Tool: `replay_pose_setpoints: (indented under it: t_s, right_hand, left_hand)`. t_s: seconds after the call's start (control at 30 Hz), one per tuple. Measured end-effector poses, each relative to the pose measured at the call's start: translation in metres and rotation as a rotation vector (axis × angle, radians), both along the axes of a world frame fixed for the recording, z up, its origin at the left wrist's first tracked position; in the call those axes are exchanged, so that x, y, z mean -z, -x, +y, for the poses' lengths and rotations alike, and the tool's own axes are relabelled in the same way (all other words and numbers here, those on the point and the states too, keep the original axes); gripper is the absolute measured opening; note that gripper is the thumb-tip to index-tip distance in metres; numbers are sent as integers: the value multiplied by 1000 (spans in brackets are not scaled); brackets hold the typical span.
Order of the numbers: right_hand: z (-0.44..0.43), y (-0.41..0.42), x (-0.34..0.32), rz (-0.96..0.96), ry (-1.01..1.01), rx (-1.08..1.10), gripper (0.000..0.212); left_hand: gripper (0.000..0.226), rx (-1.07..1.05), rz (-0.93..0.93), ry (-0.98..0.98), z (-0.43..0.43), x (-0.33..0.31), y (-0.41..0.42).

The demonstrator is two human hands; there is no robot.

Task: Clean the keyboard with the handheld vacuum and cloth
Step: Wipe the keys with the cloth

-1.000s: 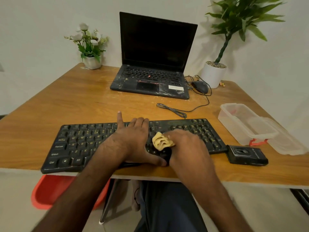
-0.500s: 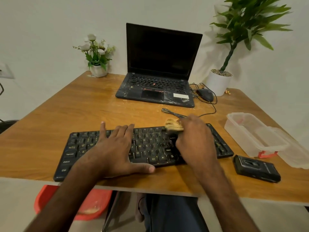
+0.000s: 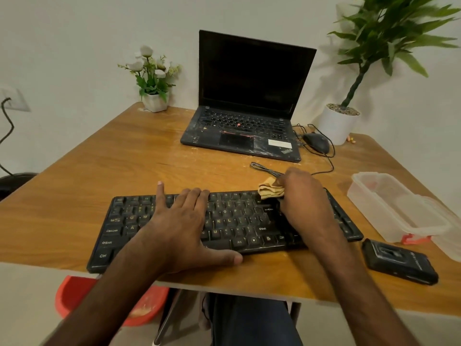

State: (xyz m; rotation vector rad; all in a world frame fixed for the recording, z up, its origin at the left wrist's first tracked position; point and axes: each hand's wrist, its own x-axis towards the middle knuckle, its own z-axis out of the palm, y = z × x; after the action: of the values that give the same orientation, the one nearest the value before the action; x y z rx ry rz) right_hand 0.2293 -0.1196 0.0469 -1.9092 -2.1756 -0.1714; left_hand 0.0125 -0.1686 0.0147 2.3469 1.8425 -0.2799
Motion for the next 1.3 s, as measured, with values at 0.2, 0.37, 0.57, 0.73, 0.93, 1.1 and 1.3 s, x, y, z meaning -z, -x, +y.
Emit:
replay_pose_setpoints:
  t_s: [0.2,0.37,0.57,0.73,0.93,1.1,1.3]
  right_hand:
    - [-4,40,-2,176,-29,-299,35]
    - [-11,43,5,21,7,-323,34]
    - [5,15,-2,76,-15,-54,24]
    - [-7,52,8,121,-36,-318,32]
    - [2,14,1,165,28,-53,34]
    - [-2,36,2,183,13,-121,30]
    - [-6,54,10,78,-20,-227,30]
  left_hand:
    - [149,-8,15,-12,2,0,-2]
    - [152,-3,-7,-16,1,1,1]
    - [151,2,-6,-22,0,2,0]
    - [150,-6,1,-32,0,2,0]
    - [149,4,-28,-40,0,6,3]
    - [148,1,7,-45,-1,2,-1]
    - [149,1,41,-34,0,-1,-1]
